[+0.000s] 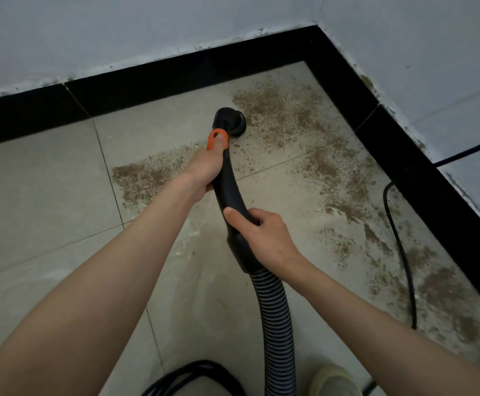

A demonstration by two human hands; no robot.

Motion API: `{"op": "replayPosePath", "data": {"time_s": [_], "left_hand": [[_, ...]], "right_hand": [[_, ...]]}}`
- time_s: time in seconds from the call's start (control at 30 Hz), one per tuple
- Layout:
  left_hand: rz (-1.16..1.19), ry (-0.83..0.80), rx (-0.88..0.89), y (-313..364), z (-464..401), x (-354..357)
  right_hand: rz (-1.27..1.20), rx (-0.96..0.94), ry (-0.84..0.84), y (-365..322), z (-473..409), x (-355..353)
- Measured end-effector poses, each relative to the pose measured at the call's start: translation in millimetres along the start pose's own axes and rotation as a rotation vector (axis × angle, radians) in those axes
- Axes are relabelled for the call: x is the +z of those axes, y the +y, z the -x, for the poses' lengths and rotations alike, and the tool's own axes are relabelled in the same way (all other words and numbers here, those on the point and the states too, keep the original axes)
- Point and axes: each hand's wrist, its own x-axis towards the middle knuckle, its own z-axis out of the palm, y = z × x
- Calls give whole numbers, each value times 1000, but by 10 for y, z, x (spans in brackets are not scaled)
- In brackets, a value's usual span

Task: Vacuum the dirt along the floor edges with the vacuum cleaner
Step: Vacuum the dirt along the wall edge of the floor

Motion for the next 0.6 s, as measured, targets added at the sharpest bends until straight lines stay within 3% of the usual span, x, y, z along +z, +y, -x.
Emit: {"op": "replayPosePath", "data": {"time_s": [0.6], "left_hand": [[-50,-113,30,-166,264,41]], "right_hand": [[46,14,64,143,362,104]]}}
